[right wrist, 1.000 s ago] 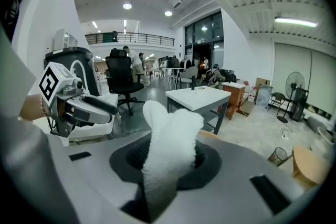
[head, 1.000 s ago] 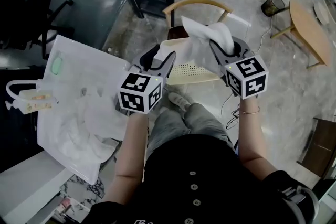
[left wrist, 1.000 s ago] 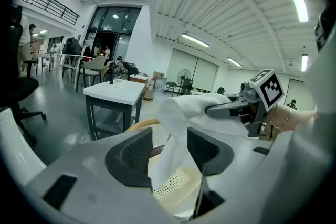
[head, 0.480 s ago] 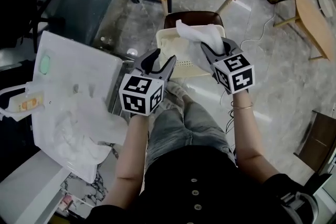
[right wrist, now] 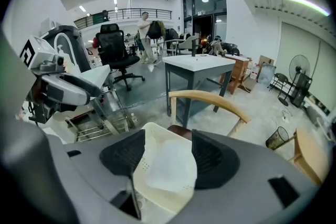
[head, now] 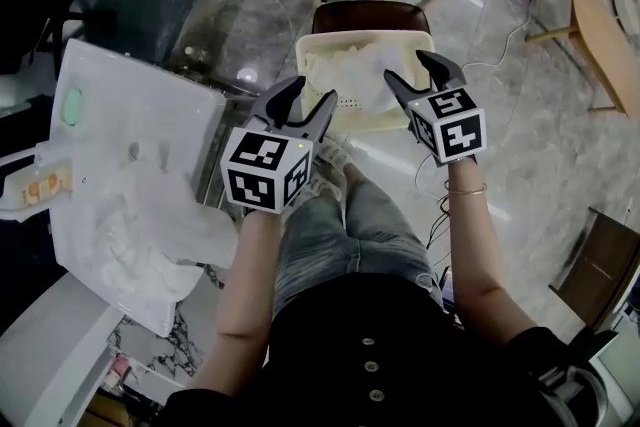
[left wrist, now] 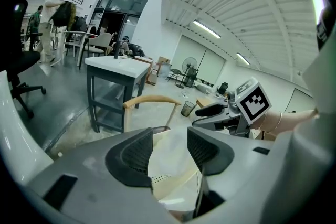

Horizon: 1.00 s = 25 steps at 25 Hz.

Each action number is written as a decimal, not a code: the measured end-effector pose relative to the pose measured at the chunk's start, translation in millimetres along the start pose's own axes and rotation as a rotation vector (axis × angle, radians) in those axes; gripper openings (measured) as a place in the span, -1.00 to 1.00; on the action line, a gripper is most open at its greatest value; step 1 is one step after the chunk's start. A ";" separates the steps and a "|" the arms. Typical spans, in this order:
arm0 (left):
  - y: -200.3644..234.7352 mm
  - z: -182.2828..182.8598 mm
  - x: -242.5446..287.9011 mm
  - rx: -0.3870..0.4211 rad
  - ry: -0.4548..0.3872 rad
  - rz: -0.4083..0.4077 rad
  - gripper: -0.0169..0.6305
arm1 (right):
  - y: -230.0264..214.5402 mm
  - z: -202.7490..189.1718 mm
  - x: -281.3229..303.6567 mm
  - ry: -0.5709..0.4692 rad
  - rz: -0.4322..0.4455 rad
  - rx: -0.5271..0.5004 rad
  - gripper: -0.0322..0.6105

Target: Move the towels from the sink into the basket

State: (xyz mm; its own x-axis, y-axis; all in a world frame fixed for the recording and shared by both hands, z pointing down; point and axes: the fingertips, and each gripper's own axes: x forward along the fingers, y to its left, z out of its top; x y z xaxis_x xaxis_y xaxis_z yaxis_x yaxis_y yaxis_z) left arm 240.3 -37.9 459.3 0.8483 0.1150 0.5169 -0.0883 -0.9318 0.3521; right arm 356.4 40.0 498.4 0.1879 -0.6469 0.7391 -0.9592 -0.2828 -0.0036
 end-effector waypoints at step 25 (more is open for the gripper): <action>87.9 -29.0 -232.0 -0.128 -0.213 0.558 -0.36 | 275.8 119.0 2.7 -0.188 0.558 -0.467 -0.02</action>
State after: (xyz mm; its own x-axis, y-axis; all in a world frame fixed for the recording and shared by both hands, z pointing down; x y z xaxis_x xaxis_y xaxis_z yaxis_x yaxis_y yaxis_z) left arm 20.6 -136.4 392.9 0.7402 -0.4624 0.4881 -0.6007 -0.7810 0.1710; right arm 117.4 -124.0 419.2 -0.3598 -0.7284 0.5831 -0.9047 0.4252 -0.0271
